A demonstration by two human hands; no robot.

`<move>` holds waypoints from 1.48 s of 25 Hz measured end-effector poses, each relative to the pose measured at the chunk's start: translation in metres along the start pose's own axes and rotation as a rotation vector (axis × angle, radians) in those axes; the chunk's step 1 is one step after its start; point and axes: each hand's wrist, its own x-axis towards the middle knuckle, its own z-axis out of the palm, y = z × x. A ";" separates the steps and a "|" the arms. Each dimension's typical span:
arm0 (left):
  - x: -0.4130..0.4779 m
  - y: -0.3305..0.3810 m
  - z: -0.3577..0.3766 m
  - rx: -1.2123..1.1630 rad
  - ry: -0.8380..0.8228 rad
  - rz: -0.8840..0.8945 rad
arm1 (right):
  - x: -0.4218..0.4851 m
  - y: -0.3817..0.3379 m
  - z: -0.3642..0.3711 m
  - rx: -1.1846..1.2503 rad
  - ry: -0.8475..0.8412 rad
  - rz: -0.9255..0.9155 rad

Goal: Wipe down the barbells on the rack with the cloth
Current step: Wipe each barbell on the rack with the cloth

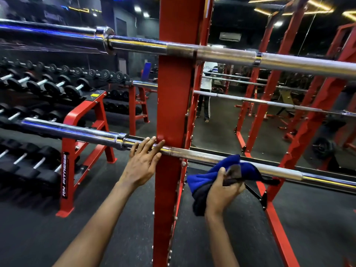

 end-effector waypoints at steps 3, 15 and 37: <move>-0.001 -0.008 -0.002 0.013 -0.022 -0.022 | 0.003 -0.014 -0.003 -0.258 -0.133 -0.384; 0.017 -0.050 -0.025 0.089 -0.132 0.064 | 0.029 -0.052 0.049 -0.884 -0.881 -0.895; 0.021 -0.125 -0.055 -0.011 -0.165 -0.066 | -0.059 -0.036 0.141 -0.937 -0.802 -0.833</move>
